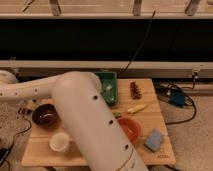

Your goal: Wipe purple bowl with eraser

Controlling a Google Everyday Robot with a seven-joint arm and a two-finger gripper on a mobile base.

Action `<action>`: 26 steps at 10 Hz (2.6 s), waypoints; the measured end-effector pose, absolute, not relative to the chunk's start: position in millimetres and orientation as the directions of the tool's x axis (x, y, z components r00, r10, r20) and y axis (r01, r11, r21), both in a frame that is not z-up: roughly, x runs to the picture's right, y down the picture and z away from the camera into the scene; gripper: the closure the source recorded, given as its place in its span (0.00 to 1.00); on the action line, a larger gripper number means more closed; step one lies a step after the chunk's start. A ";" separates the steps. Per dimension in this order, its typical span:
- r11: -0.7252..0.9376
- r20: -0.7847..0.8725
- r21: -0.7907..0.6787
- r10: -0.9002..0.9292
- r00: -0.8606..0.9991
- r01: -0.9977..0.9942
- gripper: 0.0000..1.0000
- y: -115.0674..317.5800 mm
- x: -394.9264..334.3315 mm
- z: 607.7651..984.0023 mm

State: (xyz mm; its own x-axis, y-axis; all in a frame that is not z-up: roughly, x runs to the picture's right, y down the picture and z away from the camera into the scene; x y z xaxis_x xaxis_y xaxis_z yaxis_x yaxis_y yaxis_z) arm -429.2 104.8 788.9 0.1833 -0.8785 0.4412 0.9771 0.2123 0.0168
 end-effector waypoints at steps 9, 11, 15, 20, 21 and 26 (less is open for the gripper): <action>0.399 0.397 -0.088 -0.826 0.400 0.913 1.00 88.7 -326.7 755.6; 0.424 0.387 -0.093 -0.818 0.425 0.901 1.00 75.6 -321.7 761.4; 0.390 0.436 -0.042 -0.821 0.369 0.920 1.00 71.2 -350.1 770.9; 0.319 0.570 0.004 -0.779 0.260 0.948 1.00 102.2 -380.5 780.9; 0.312 0.592 0.002 -0.766 0.250 0.950 1.00 111.0 -381.6 781.3; 0.339 0.607 -0.087 -0.728 0.320 0.937 1.00 128.7 -327.0 779.7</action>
